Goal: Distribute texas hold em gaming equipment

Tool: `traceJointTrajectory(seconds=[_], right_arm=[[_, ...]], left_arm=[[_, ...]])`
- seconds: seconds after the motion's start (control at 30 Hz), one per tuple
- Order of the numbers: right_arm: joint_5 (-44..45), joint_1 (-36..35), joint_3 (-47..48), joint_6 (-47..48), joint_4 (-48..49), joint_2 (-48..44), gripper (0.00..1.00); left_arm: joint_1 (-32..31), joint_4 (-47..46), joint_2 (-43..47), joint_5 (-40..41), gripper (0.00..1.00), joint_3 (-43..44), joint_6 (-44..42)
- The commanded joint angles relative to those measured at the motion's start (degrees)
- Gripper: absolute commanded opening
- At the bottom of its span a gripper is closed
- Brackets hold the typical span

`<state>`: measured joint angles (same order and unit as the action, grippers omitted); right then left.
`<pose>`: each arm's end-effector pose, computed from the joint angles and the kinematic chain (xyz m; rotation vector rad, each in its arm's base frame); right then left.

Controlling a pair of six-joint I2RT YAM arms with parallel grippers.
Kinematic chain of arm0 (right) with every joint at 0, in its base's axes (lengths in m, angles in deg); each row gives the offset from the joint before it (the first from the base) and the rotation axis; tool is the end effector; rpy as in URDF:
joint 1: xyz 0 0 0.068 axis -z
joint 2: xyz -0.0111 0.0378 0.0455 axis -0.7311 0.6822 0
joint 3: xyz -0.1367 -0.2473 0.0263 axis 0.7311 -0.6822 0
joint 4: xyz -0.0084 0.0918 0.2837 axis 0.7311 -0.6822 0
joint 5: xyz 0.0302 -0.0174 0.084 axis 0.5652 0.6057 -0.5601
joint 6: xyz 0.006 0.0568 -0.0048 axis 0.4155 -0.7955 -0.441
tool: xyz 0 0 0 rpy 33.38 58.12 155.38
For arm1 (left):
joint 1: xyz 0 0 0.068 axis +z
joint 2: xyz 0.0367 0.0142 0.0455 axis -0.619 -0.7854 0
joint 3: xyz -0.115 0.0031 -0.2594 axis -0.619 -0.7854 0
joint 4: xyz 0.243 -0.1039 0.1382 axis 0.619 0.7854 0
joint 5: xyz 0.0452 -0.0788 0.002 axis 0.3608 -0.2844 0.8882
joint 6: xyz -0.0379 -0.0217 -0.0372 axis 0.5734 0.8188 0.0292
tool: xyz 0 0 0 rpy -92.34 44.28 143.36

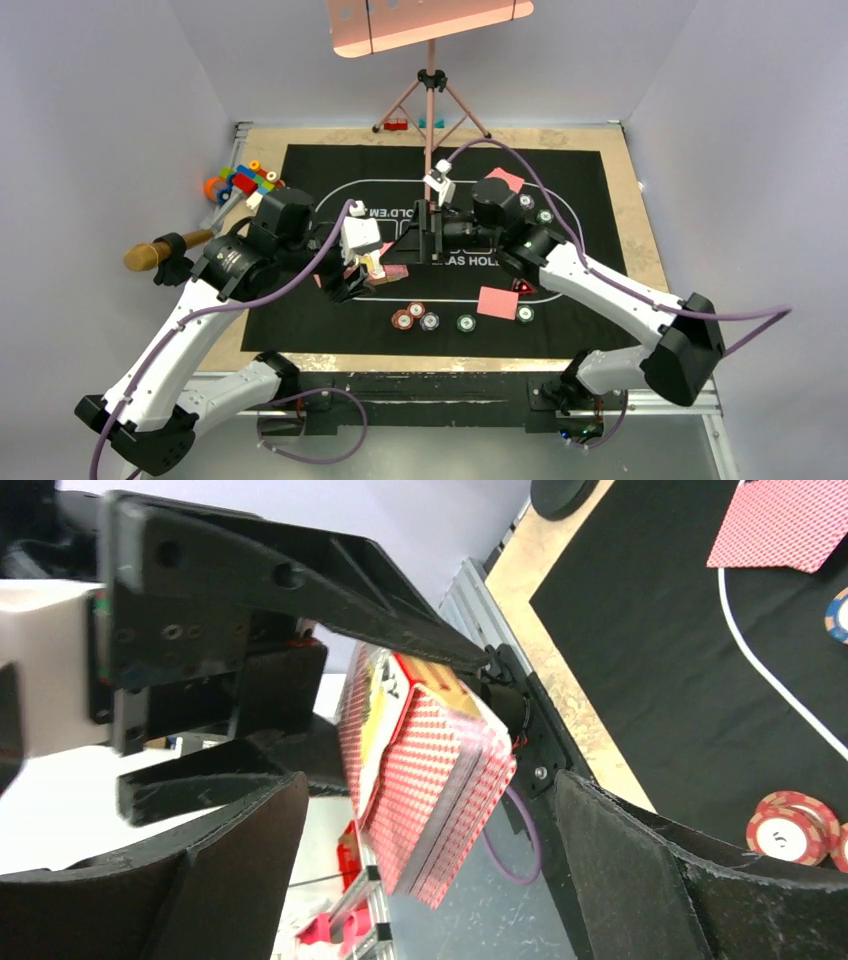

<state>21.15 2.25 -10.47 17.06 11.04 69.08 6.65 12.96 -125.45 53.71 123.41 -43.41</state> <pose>0.2251 0.2571 0.3468 -0.3946 2.1004 1.6983 0.1606 -0.1245 0.3953 1.3230 1.8430 -0.7148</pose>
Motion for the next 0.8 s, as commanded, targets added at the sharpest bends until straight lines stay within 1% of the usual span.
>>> traceJointTrajectory(seconds=[0.0, 0.13, 0.27, 0.5, 0.77], right_arm=[[-1.56, -1.90, 2.66, -1.63, 3.87, 3.71, 0.98], [-1.33, -2.38, 1.00, -3.32, 5.35, 4.86, 0.97], [-0.82, -2.23, -1.57, -4.79, 6.46, 3.33, 0.86], [0.16, -0.82, -4.62, -6.28, 6.13, 1.29, 0.69], [0.15, 0.93, -6.81, -6.88, 6.32, -0.91, 0.61]], left_arm=[[-0.03, -3.27, -0.01, -1.63, 0.00, 1.05, 0.64], [0.01, -3.16, -0.01, -1.60, 0.00, 1.43, 0.08], [-0.04, -2.88, 0.40, -2.04, 0.00, 1.28, -0.12], [0.02, -3.06, 0.94, -2.72, 0.00, 1.41, 0.31], [-0.02, -2.90, 1.11, -3.08, 0.00, 1.85, 0.37]])
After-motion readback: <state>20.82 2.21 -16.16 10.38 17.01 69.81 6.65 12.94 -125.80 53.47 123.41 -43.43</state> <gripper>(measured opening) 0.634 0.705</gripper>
